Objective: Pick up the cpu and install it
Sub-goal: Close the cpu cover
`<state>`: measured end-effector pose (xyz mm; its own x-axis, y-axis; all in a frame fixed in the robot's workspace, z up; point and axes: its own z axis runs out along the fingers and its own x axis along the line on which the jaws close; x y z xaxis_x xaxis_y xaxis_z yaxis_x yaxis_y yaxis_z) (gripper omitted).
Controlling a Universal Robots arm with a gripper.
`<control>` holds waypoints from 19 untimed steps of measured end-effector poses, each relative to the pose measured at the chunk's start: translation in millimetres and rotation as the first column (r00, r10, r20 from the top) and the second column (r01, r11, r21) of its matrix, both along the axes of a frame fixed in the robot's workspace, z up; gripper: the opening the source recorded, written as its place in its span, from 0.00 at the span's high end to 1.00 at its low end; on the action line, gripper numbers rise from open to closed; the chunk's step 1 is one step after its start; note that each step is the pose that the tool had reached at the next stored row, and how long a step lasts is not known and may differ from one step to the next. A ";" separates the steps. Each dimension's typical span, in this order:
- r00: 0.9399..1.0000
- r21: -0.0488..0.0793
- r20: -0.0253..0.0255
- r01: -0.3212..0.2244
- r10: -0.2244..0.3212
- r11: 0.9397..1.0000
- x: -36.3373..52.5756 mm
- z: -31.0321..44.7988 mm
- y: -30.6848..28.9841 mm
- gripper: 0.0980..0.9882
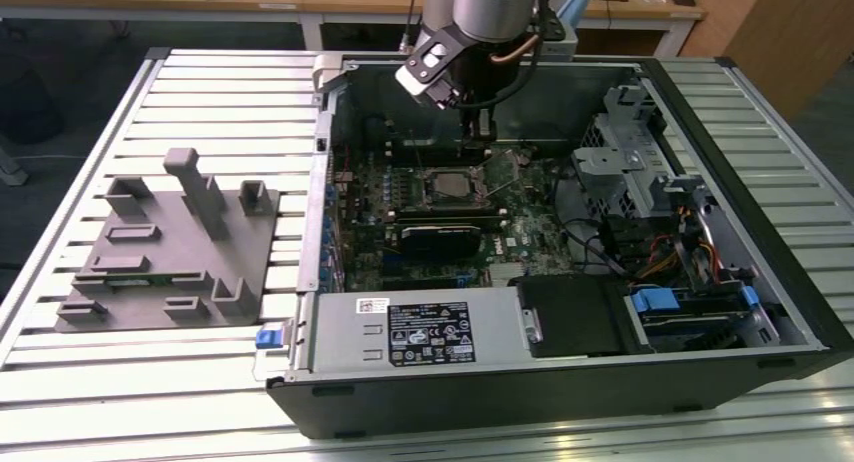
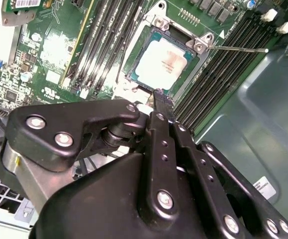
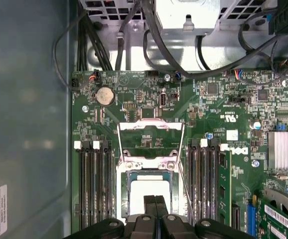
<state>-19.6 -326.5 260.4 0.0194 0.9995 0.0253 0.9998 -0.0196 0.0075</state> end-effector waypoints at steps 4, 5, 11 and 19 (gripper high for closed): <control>1.000 0.000 0.000 0.000 0.000 1.000 0.0 2.7 0.0 0.99; 1.000 0.000 0.000 0.000 0.000 1.000 0.0 3.8 0.0 0.99; 1.000 0.000 0.000 0.000 0.000 1.000 0.0 7.5 0.0 0.99; 1.000 0.000 0.000 0.000 0.000 1.000 0.0 11.8 0.0 0.99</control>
<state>-19.6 -326.5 272.2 0.0194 0.9995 0.0254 0.9998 -0.0196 0.0073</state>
